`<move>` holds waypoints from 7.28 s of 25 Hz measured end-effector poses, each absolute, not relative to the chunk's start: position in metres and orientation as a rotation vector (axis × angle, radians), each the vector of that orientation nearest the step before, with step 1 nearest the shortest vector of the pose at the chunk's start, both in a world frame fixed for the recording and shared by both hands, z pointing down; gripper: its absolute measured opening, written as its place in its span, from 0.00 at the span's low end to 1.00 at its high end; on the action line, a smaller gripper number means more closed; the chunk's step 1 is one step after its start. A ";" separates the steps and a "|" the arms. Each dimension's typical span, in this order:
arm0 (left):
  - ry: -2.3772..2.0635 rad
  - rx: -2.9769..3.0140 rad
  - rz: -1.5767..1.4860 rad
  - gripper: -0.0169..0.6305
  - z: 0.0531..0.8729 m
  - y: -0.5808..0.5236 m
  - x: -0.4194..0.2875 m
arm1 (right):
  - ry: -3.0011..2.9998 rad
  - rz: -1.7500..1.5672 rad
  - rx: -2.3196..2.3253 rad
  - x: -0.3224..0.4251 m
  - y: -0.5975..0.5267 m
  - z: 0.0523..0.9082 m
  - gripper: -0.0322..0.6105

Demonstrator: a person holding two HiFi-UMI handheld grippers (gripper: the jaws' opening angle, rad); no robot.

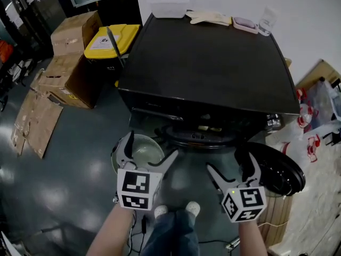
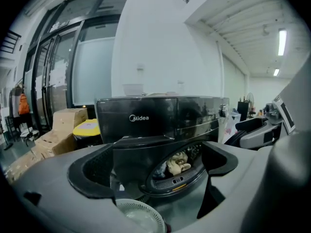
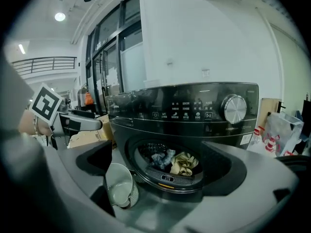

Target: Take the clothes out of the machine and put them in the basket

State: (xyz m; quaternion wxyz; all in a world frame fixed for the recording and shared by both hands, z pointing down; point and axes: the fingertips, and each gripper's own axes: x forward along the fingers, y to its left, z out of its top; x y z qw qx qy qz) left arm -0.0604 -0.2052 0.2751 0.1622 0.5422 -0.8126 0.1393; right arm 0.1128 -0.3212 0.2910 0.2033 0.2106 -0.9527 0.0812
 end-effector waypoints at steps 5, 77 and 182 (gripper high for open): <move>-2.278 1.548 0.354 0.90 0.318 -0.203 -0.077 | -2.629 0.219 0.621 0.096 -0.313 0.337 0.93; -2.501 1.012 0.565 0.90 0.607 -0.266 -0.150 | -1.848 -0.157 0.594 -0.037 -0.564 0.763 0.81; -2.338 0.531 0.534 0.90 0.467 0.128 -0.178 | -2.455 -0.006 -0.408 -0.103 -0.039 0.440 0.16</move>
